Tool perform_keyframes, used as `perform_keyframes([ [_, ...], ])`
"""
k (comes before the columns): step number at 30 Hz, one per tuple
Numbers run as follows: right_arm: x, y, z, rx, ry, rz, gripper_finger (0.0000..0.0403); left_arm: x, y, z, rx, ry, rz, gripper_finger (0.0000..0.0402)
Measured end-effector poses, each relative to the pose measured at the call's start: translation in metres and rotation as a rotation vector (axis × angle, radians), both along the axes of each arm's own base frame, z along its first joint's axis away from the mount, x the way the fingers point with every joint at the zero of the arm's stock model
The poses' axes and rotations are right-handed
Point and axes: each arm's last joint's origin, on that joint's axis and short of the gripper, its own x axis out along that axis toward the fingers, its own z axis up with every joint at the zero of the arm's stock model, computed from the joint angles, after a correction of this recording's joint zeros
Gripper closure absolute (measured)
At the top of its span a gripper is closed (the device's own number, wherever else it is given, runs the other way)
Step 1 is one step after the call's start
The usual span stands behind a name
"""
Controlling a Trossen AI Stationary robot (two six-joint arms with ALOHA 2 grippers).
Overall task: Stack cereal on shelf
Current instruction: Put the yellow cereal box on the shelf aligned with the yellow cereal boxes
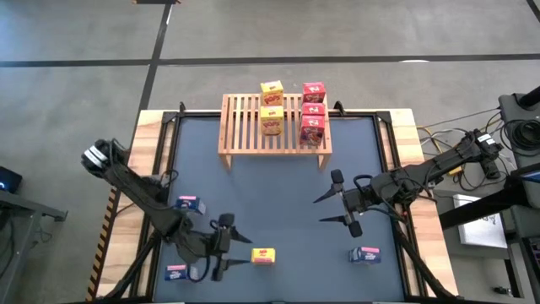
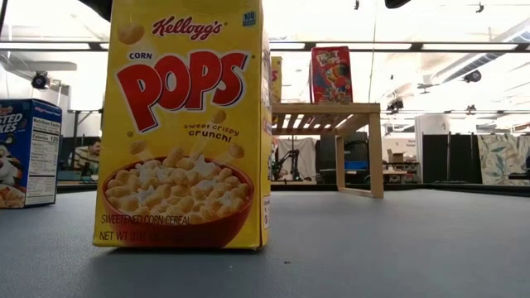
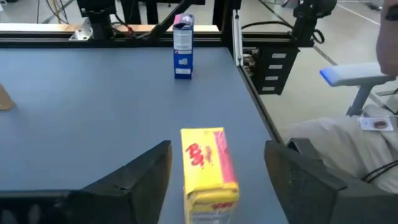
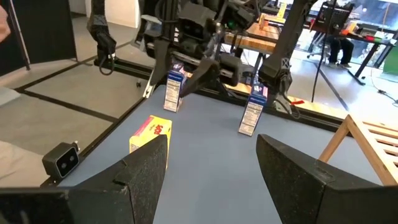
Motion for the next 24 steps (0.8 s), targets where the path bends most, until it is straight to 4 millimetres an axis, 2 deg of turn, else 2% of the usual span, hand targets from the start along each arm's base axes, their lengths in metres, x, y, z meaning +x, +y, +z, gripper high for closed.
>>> perform_keyframes([
  [5,0.0,0.0,0.0,0.0,0.0,0.0,0.0165,0.007,-0.005,-0.006,0.001,0.026,0.012,0.0096],
  [9,0.0,0.0,0.0,-0.002,0.003,0.0,0.0165,0.011,-0.007,-0.018,-0.045,0.058,0.05,0.0066],
  [24,0.0,0.0,-0.001,-0.002,0.005,0.0,0.0165,0.022,-0.017,-0.065,-0.082,0.158,0.085,0.0058],
])
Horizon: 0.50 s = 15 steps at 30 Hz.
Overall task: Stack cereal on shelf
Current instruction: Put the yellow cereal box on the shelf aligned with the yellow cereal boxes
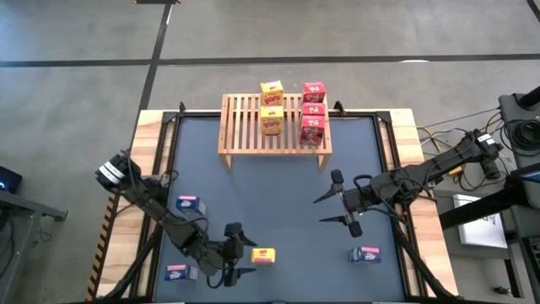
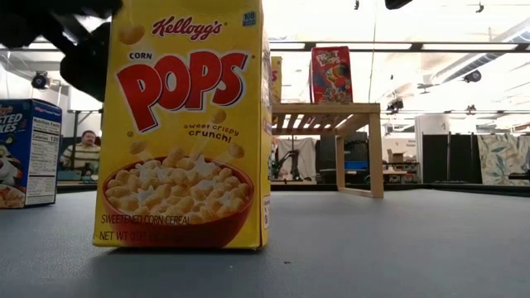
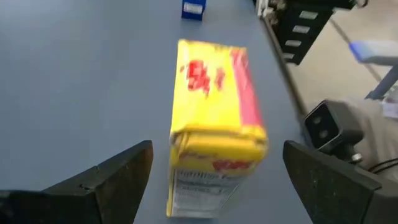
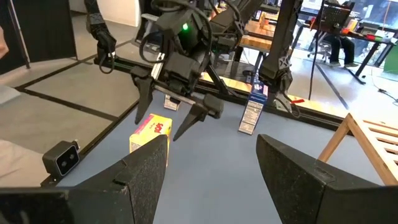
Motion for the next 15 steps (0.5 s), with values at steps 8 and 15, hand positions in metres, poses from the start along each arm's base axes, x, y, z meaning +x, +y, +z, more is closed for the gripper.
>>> perform_keyframes([
  [8,0.0,0.0,0.0,0.0,0.0,0.0,0.0165,0.003,0.0,-0.013,0.041,0.019,0.016,0.011],
  [15,0.0,0.0,0.0,0.0,0.0,0.0,0.0165,0.005,0.0,-0.022,0.061,0.04,0.019,0.0195],
])
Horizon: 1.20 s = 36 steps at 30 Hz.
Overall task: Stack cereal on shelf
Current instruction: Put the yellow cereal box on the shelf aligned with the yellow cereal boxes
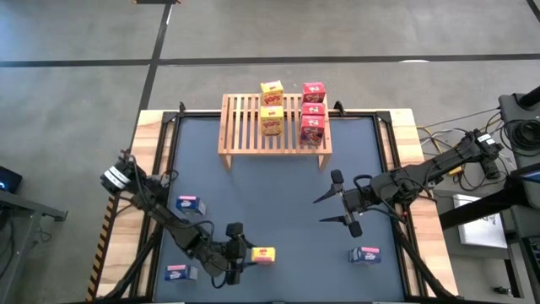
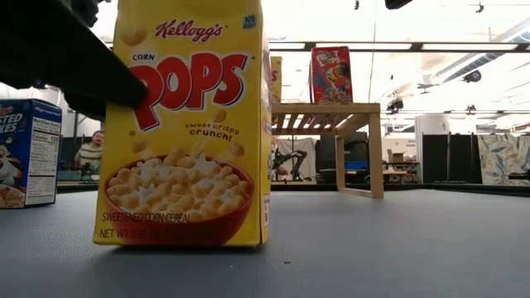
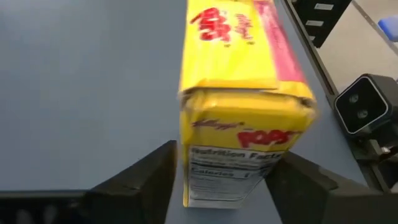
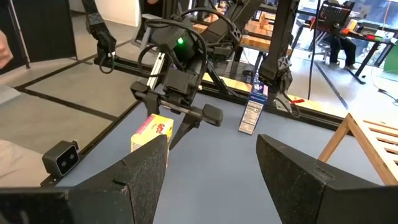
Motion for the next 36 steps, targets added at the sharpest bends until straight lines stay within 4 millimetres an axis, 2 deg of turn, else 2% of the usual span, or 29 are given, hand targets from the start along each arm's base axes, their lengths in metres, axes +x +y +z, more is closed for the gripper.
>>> perform_keyframes([
  [6,0.0,0.0,0.0,0.0,0.0,0.0,0.0165,0.001,0.001,0.0,0.012,0.0,-0.008,0.0268],
  [10,0.0,0.0,0.0,0.0,0.0,0.0,0.0165,0.001,0.002,0.003,0.021,-0.006,-0.013,0.03],
  [15,0.0,0.0,0.0,0.0,0.0,0.0,0.0165,0.002,0.006,0.015,0.033,-0.038,-0.027,0.0308],
  [21,0.0,0.0,0.0,0.0,0.0,0.0,0.0165,-0.001,0.019,0.047,0.102,-0.102,-0.062,0.0295],
  [24,0.0,0.0,0.0,0.001,-0.002,0.0,0.0165,-0.003,0.036,0.068,0.173,-0.12,-0.068,0.0293],
  [27,0.0,0.0,0.0,0.001,-0.004,0.0,0.0165,-0.005,0.062,0.09,0.251,-0.128,-0.049,0.0293],
  [31,0.0,0.0,0.0,0.001,-0.003,0.0,0.0165,-0.009,0.108,0.119,0.313,-0.142,0.02,0.0293],
  [36,0.0,0.0,0.0,0.0,-0.003,0.0,0.0165,-0.012,0.17,0.15,0.25,-0.222,0.034,0.0293],
])
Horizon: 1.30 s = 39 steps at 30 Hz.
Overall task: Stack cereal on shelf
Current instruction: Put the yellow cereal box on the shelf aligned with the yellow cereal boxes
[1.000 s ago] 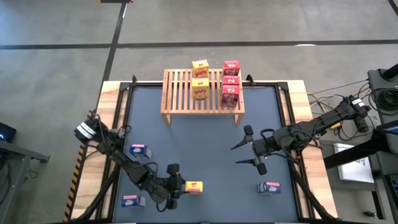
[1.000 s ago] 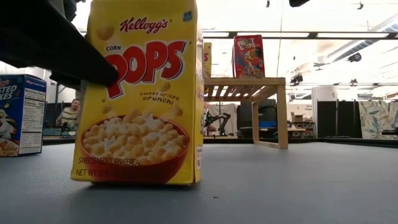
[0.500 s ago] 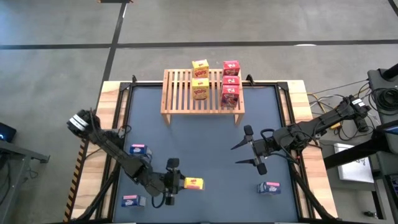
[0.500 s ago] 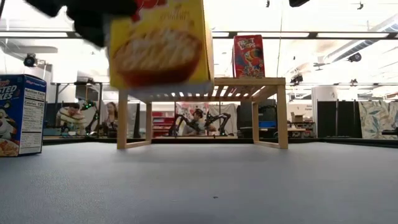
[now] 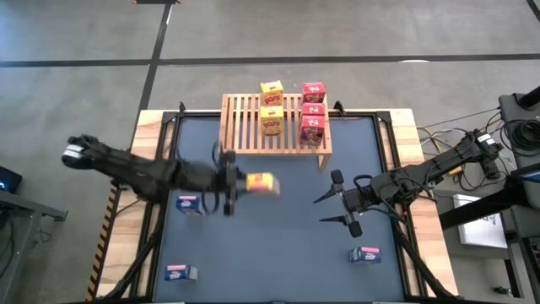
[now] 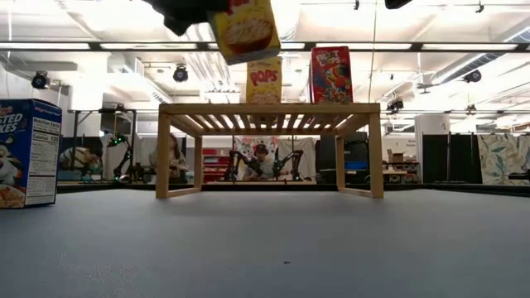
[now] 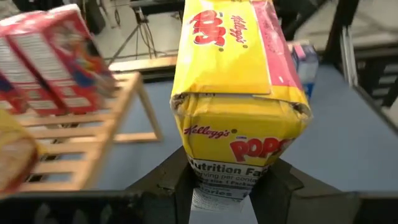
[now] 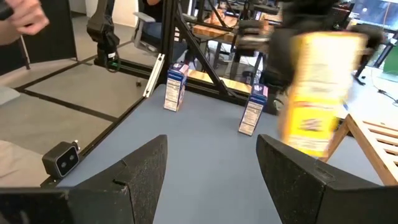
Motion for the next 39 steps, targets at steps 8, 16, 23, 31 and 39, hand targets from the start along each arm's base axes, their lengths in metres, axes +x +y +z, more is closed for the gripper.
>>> perform_keyframes([
  [8,0.0,0.0,-0.001,-0.007,0.008,0.001,0.0165,-0.005,0.084,0.016,-0.106,-0.049,0.008,0.0293],
  [16,0.0,0.0,-0.002,-0.024,0.01,0.003,0.0165,0.013,0.116,0.038,-0.084,0.055,-0.013,0.0292],
  [23,-0.001,0.0,-0.003,-0.014,0.033,0.0,0.0165,0.04,0.128,0.045,-0.035,0.153,-0.035,0.0292],
  [31,-0.002,-0.001,-0.007,-0.008,0.079,-0.005,0.0165,0.053,0.149,0.026,-0.042,0.23,0.002,0.0292],
  [39,-0.002,-0.001,-0.008,-0.017,0.079,-0.004,0.0165,0.047,0.16,0.018,-0.056,0.242,0.028,0.0292],
])
